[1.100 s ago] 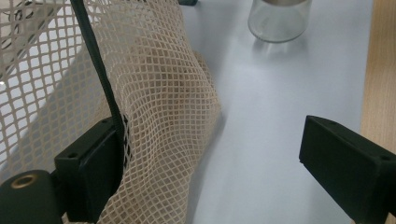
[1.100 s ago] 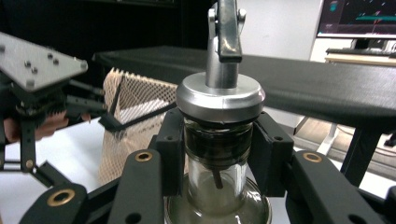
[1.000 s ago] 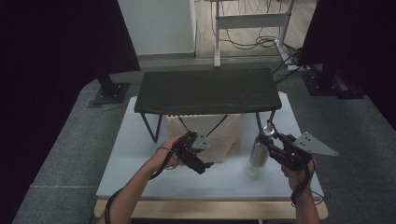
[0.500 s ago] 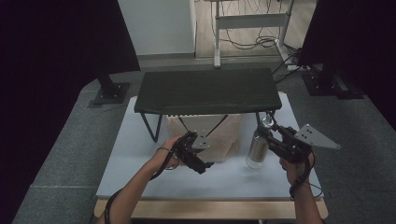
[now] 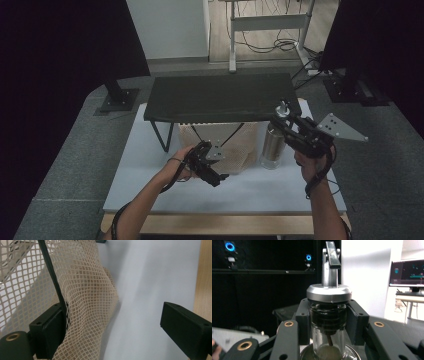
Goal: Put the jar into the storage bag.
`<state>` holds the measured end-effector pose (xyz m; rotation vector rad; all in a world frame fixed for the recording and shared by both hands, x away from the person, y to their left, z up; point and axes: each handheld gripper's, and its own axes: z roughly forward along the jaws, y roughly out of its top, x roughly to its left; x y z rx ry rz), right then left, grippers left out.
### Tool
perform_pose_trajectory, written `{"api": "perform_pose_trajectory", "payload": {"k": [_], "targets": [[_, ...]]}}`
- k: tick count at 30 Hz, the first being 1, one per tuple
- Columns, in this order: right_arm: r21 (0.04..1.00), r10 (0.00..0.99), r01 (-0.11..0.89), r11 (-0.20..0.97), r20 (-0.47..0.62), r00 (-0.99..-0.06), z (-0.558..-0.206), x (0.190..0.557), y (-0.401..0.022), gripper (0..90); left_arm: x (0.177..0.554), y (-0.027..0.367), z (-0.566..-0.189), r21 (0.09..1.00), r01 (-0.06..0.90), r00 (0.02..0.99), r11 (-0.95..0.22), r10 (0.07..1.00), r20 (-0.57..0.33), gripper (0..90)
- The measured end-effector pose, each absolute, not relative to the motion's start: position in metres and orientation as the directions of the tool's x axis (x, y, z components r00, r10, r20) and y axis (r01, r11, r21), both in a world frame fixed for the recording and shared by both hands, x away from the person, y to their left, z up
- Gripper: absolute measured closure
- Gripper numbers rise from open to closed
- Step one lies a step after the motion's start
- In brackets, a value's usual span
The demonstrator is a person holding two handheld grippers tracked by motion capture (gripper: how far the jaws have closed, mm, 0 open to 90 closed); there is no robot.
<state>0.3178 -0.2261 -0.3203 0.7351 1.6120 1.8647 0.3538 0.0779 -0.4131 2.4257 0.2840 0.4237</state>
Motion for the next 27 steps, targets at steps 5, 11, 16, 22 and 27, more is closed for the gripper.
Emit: {"api": "perform_pose_trajectory", "payload": {"k": [5, 11, 16, 22, 27], "targets": [[0.988, 0.702, -0.070, -0.136, 0.046, -0.711, -0.303, 0.324, -0.218, 60.5, 0.354, 0.079, -0.413, 0.644, 0.092, 0.925, -0.760, 0.305, 0.228, 8.9], [0.990, 0.688, -0.068, -0.121, 0.034, -0.725, -0.291, 0.331, -0.202, 60.5, 0.354, 0.080, -0.414, 0.648, 0.089, 0.925, -0.756, 0.305, 0.228, 8.9], [0.991, 0.676, -0.073, -0.109, 0.020, -0.736, -0.284, 0.336, -0.186, 60.5, 0.353, 0.080, -0.414, 0.652, 0.087, 0.925, -0.753, 0.304, 0.227, 8.9], [0.992, 0.669, -0.074, -0.098, 0.011, -0.744, -0.276, 0.343, -0.167, 60.6, 0.353, 0.079, -0.414, 0.652, 0.086, 0.923, -0.753, 0.307, 0.233, 8.9], [0.992, 0.661, -0.077, -0.098, 0.007, -0.750, -0.273, 0.349, -0.154, 60.6, 0.353, 0.079, -0.414, 0.652, 0.088, 0.922, -0.753, 0.309, 0.232, 8.9]]}}
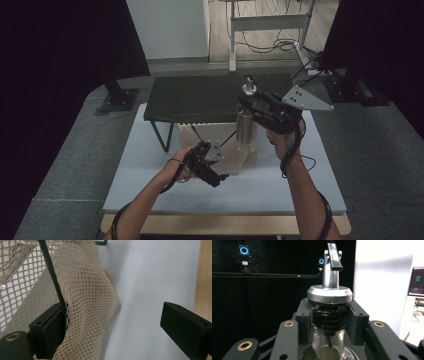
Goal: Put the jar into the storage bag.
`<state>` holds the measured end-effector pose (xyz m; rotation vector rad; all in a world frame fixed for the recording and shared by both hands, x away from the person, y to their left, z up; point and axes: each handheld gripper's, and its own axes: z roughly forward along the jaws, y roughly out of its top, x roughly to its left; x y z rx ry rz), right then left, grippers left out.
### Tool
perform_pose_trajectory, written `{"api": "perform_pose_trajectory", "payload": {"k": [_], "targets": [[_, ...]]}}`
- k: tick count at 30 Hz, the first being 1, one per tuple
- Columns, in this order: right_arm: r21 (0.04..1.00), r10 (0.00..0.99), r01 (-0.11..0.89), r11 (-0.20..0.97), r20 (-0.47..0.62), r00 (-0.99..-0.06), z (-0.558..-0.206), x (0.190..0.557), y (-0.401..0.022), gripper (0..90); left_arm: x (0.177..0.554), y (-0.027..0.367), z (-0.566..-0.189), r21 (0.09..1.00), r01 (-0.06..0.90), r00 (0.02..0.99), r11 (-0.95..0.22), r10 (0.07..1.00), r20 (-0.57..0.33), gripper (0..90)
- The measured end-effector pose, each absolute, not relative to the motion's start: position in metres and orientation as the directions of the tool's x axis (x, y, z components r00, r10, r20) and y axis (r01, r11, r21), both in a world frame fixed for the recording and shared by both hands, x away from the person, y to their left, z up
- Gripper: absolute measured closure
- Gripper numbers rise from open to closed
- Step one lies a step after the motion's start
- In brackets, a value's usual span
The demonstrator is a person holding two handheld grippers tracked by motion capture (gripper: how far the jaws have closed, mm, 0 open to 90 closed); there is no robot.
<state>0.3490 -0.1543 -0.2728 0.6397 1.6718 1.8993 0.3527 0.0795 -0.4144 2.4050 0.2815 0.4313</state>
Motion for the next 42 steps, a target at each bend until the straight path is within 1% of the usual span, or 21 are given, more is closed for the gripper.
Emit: {"api": "perform_pose_trajectory", "payload": {"k": [5, 13, 29, 42], "targets": [[0.990, 0.653, -0.073, -0.117, 0.022, -0.757, -0.269, 0.356, -0.144, 60.6, 0.353, 0.079, -0.414, 0.650, 0.086, 0.924, -0.755, 0.305, 0.232, 8.9], [0.993, 0.647, -0.064, -0.102, 0.017, -0.762, -0.259, 0.371, -0.122, 60.6, 0.352, 0.080, -0.413, 0.653, 0.084, 0.924, -0.753, 0.304, 0.231, 8.9], [0.997, 0.648, -0.027, -0.071, 0.026, -0.761, -0.259, 0.393, -0.091, 60.6, 0.351, 0.082, -0.413, 0.663, 0.079, 0.926, -0.744, 0.301, 0.227, 8.9], [0.997, 0.643, -0.018, -0.069, 0.031, -0.765, -0.262, 0.399, -0.078, 60.6, 0.350, 0.081, -0.412, 0.660, 0.075, 0.924, -0.747, 0.301, 0.235, 8.8]]}}
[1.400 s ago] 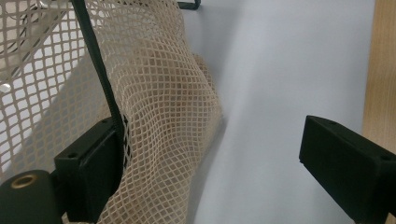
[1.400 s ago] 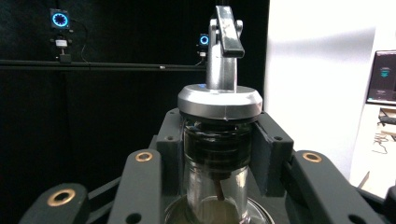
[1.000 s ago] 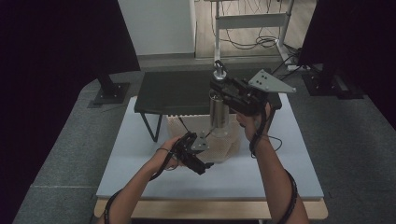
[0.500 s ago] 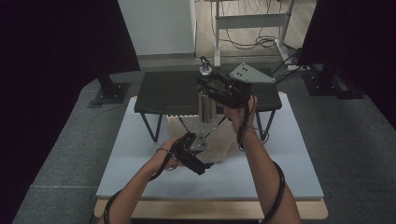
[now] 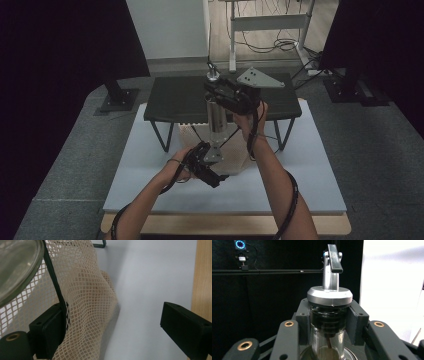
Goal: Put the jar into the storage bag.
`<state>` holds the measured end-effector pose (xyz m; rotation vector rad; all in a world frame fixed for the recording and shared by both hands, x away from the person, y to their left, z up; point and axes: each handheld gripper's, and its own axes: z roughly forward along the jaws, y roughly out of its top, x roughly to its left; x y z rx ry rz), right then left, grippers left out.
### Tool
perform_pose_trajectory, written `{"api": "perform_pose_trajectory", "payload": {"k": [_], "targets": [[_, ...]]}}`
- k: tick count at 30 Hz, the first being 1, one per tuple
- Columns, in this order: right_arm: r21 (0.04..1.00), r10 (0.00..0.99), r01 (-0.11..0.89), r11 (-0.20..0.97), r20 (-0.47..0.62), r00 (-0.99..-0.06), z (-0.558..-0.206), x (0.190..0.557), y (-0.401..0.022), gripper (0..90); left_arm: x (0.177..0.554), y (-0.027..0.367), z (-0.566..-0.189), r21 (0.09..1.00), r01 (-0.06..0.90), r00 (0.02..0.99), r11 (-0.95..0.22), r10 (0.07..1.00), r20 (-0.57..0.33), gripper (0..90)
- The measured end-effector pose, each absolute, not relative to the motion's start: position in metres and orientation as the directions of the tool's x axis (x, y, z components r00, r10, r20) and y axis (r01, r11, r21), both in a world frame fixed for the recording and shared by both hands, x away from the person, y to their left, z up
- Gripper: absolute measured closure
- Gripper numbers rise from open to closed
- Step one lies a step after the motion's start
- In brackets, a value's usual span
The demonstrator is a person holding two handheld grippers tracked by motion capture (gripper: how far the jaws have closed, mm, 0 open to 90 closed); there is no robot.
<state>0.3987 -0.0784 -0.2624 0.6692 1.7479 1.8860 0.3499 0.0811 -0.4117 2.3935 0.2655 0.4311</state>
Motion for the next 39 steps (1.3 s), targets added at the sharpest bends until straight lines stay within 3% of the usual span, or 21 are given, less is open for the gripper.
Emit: {"api": "perform_pose_trajectory", "payload": {"k": [15, 39], "targets": [[1.000, 0.632, -0.004, -0.014, 0.006, -0.775, -0.282, 0.401, -0.062, 60.6, 0.349, 0.082, -0.412, 0.671, 0.074, 0.923, -0.738, 0.305, 0.234, 8.7], [0.997, 0.643, 0.066, 0.047, 0.020, -0.766, -0.331, 0.401, -0.081, 60.5, 0.347, 0.082, -0.413, 0.680, 0.072, 0.919, -0.730, 0.313, 0.239, 8.5]]}}
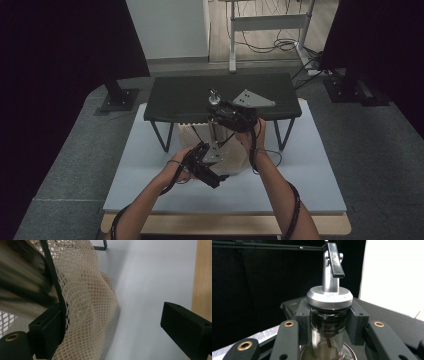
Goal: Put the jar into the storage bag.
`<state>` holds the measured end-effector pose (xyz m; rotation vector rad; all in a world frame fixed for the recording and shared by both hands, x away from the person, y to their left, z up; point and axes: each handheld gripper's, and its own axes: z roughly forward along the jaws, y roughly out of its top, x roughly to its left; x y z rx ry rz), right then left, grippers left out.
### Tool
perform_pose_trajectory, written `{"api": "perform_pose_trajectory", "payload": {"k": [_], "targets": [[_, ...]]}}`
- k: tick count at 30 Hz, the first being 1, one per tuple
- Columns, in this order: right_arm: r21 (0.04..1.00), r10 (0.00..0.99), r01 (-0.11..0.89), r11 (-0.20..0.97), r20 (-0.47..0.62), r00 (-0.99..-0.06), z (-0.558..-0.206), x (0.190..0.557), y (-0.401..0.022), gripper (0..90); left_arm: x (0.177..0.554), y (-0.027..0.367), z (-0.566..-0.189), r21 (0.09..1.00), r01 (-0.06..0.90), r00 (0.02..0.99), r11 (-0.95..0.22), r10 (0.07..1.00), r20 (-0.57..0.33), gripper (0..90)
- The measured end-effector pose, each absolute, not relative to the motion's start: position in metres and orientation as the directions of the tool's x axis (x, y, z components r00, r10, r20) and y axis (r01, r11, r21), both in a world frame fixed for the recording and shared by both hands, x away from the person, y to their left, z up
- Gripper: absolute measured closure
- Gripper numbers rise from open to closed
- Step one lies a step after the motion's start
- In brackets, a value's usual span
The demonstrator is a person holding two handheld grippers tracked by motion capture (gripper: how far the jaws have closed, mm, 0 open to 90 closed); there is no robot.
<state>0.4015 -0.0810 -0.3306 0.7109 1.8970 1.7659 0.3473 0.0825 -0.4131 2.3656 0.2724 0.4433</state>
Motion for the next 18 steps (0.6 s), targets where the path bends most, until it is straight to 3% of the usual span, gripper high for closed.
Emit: {"api": "perform_pose_trajectory", "payload": {"k": [18], "targets": [[0.987, 0.644, 0.145, 0.075, 0.063, -0.763, -0.378, 0.398, -0.086, 60.3, 0.348, 0.082, -0.418, 0.687, 0.076, 0.914, -0.723, 0.327, 0.242, 8.1]]}}
